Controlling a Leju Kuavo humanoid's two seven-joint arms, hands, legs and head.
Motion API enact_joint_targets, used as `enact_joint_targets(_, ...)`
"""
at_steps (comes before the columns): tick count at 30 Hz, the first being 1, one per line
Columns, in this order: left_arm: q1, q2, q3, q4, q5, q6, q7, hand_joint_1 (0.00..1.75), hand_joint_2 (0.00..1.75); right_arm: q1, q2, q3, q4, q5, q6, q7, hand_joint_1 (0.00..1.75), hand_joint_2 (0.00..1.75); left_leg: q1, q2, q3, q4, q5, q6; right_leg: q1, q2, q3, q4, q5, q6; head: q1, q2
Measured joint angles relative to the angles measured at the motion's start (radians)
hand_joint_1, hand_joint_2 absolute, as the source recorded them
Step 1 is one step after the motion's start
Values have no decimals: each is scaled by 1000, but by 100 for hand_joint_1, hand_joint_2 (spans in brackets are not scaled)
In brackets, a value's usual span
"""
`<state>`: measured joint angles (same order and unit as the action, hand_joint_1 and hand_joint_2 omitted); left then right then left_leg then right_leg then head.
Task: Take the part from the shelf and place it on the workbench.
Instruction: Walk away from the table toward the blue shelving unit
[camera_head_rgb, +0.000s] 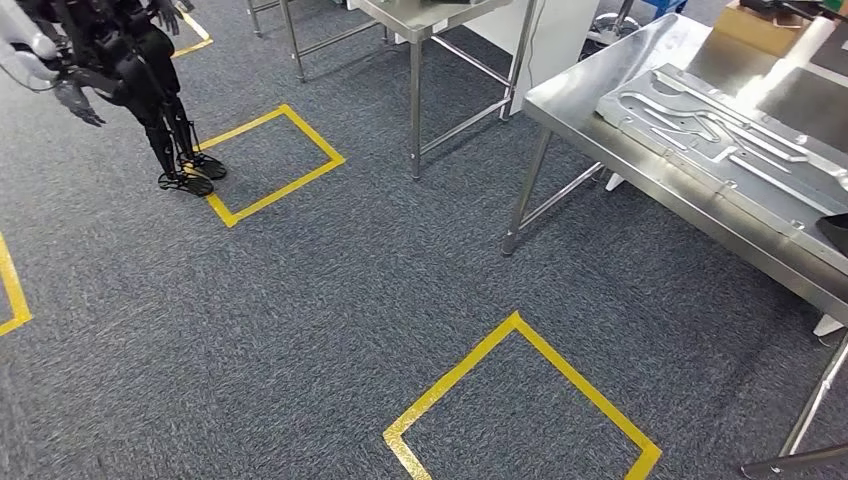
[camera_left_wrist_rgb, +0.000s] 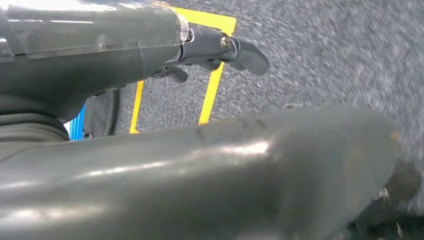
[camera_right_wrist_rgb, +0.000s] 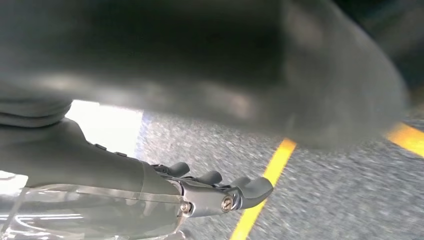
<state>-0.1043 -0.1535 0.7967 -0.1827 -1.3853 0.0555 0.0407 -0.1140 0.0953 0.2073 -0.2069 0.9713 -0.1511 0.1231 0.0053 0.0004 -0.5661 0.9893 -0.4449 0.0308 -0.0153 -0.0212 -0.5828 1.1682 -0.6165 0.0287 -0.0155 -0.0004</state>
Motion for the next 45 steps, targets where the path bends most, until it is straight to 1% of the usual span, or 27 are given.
enact_joint_targets(2,-1,1,0,0,-1,0,3,0,0,2,-1,-2,0,-1,0,-1,0,0,-3,-23,-1,1,1,2,1,15,-57,114,-37,-1,0,0)
enact_joint_targets(3,-1,1,0,0,-2,-1,4,0,0,2,-1,-3,0,-2,0,-1,0,0,-5,-36,0,2,1,2,2,16,-62,121,-25,-3,0,0)
enact_joint_targets(4,-1,2,0,0,-2,-1,5,0,0,2,-1,-4,0,-2,0,-1,0,0,-6,-50,2,3,0,2,2,20,-49,87,7,-7,0,0)
enact_joint_targets(5,0,2,0,0,-3,-2,7,0,0,2,-1,-5,0,-2,1,-1,0,0,-7,-65,4,4,0,1,2,30,-20,19,51,-12,0,0)
enact_joint_targets(7,-1,1,0,0,-6,-4,11,0,0,4,-2,-6,1,-1,2,0,0,0,-8,-92,2,9,0,-4,2,72,36,-112,108,-23,0,0)
enact_joint_targets(9,-2,0,0,0,-9,-5,12,0,0,6,-3,-6,3,0,2,1,0,0,-5,-113,-7,12,2,-15,5,95,52,-160,115,-29,0,0)
enact_joint_targets(11,1,2,0,0,-11,-4,13,0,0,3,-1,-6,3,1,2,2,0,0,-1,-129,-12,11,5,-28,4,76,55,-168,120,-36,0,0)
enact_joint_targets(13,5,4,0,0,-12,-3,13,0,0,3,2,-6,2,3,1,3,0,0,-2,-99,-28,45,-18,-38,-2,52,64,-182,125,-47,0,0)
enact_joint_targets(15,5,4,0,0,-12,-1,13,0,0,5,2,-7,2,4,0,5,0,0,-1,-41,-81,157,-78,-47,-1,24,70,-189,126,-54,0,0)
enact_joint_targets(17,5,4,0,0,-12,-1,13,0,0,8,2,-7,3,4,1,7,0,0,5,-14,-140,278,-123,-56,1,-6,71,-188,123,-55,-1,0)
enact_joint_targets(18,7,4,0,0,-13,-1,14,0,0,8,2,-7,3,5,2,9,0,0,8,-9,-149,296,-121,-60,2,-20,72,-187,121,-55,-1,0)
enact_joint_targets(19,9,4,0,0,-14,-1,14,0,0,8,1,-7,3,6,3,10,0,0,10,-4,-136,272,-100,-62,2,-33,74,-186,118,-53,-1,0)
enact_joint_targets(22,10,3,0,0,-18,0,14,0,0,7,2,-7,3,8,3,12,0,0,8,42,-29,71,-16,-55,5,-66,84,-182,107,-41,0,0)
enact_joint_targets(24,9,2,0,0,-20,1,14,0,0,7,2,-7,3,9,3,13,0,0,1,60,0,13,-6,-42,10,-83,88,-179,100,-31,0,0)
enact_joint_targets(26,11,2,0,0,-20,2,14,0,0,6,2,-7,3,11,3,14,0,0,-2,40,-3,13,-6,-31,11,-98,92,-179,96,-20,0,0)
enact_joint_targets(28,13,0,0,0,-18,3,16,0,0,5,2,-7,3,12,1,16,0,0,1,20,-2,7,-1,-19,5,-72,85,-152,72,-10,0,0)
enact_joint_targets(29,12,-1,0,0,-17,4,17,0,0,6,2,-7,3,13,0,17,0,0,3,10,-1,4,1,-14,3,-45,66,-110,45,-7,0,0)
enact_joint_targets(31,10,-3,0,0,-15,6,19,0,0,8,2,-7,3,14,-3,18,0,0,3,-9,-3,3,2,-9,2,3,-1,26,-22,-5,0,0)
enact_joint_targets(32,10,-4,0,0,-15,6,19,0,0,8,2,-8,3,15,-4,18,0,0,2,-20,-4,4,2,-8,2,11,-31,84,-41,-6,0,0)
enact_joint_targets(33,10,-5,0,0,-15,7,20,0,0,7,2,-8,3,18,-6,18,0,0,1,-32,-4,5,2,-8,2,15,-49,114,-41,-7,0,0)
enact_joint_targets(34,11,-5,0,0,-15,7,20,0,0,6,2,-8,3,22,-10,17,0,0,0,-46,-4,7,2,-8,3,17,-46,102,-18,-9,0,0)
enact_joint_targets(35,11,-6,0,0,-15,8,20,0,0,5,2,-8,3,26,-13,15,0,0,0,-62,-2,9,2,-8,2,22,-26,51,21,-12,0,0)
enact_joint_targets(37,11,-8,0,0,-15,9,20,0,0,7,2,-7,3,36,-19,11,0,0,-1,-90,-3,14,0,-13,1,62,30,-85,91,-20,0,0)
enact_joint_targets(39,11,-10,0,0,-14,12,21,0,0,7,2,-7,5,43,-19,4,0,0,1,-112,-11,18,2,-24,1,95,54,-149,108,-26,0,0)
enact_joint_targets(41,14,-11,0,0,-12,14,21,0,0,4,3,-7,5,47,-16,-6,0,0,4,-131,-18,16,7,-39,2,84,55,-155,108,-33,0,0)
enact_joint_targets(43,18,-12,0,0,-11,16,21,0,0,1,5,-7,5,50,-14,-14,0,0,2,-102,-29,36,-5,-48,0,60,60,-165,113,-47,0,0)
enact_joint_targets(45,15,-12,0,0,-9,17,21,0,0,2,7,-7,5,51,-12,-18,0,0,1,-42,-73,130,-56,-52,2,31,64,-171,115,-58,-1,0)
